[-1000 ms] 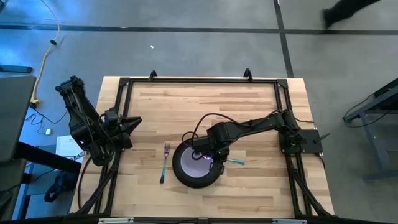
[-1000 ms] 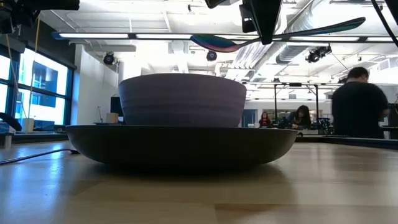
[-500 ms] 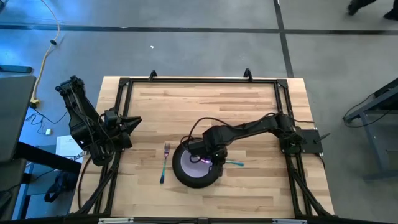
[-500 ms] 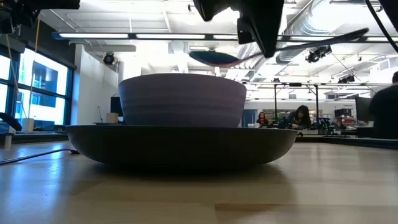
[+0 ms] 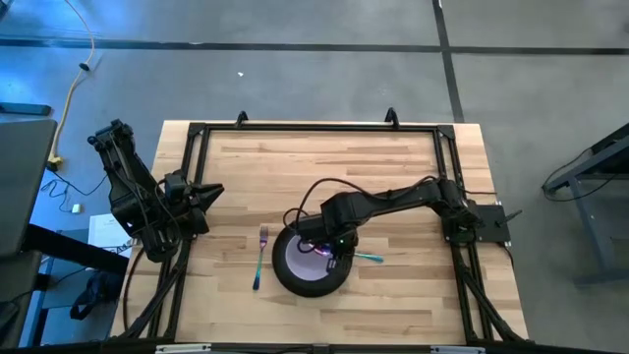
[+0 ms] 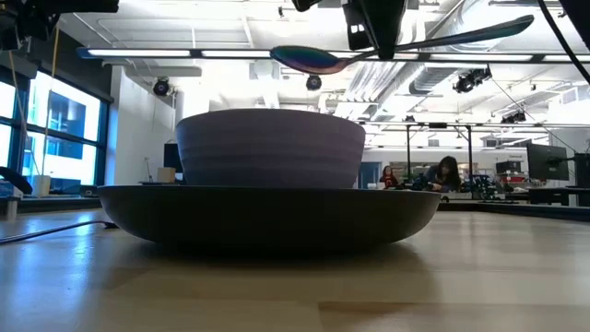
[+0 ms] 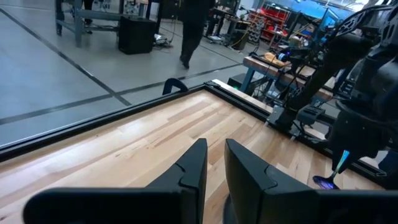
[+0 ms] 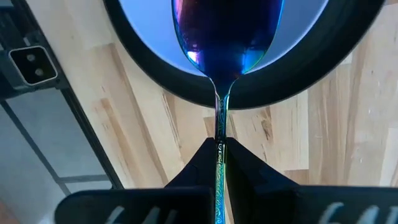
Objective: Set table place
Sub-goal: Put the violet spoon into the violet bowl
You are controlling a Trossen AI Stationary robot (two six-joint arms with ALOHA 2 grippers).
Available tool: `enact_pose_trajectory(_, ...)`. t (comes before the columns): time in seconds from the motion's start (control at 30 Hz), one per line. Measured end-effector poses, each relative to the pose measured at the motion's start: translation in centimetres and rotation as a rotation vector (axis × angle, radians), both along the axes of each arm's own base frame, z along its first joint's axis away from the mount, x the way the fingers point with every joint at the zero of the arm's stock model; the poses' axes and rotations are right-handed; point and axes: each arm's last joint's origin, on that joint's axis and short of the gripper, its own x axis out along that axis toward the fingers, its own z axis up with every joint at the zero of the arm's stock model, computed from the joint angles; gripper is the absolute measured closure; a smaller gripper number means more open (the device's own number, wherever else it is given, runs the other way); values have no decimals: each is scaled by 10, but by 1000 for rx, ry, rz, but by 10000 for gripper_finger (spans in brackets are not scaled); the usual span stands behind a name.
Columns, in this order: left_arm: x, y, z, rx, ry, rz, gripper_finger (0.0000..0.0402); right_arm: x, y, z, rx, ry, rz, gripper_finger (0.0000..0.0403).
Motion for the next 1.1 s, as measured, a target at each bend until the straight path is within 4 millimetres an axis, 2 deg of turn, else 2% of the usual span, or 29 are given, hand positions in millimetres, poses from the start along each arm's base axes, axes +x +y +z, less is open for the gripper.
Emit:
enact_pose_trajectory(0.3, 0, 0, 0, -7, -5, 2, 355, 8, 2, -19, 19, 42, 46, 403)
enact_pose_trajectory(0.7, 0, 0, 0, 3, -16, 4, 355, 9, 2, -17, 49, 34, 50, 403)
enact_pose_trajectory(0.8, 0, 0, 1, 12, -25, 5, 355, 16, 1, -16, 54, 8, 63, 403)
enact_pose_trajectory(0.97, 0, 0, 1, 13, -30, 6, 355, 37, -1, -27, 73, -25, 89, 403)
enact_pose_trajectory(1.1, 0, 0, 0, -17, -6, 2, 355, 38, -9, -35, 79, 18, 65, 403)
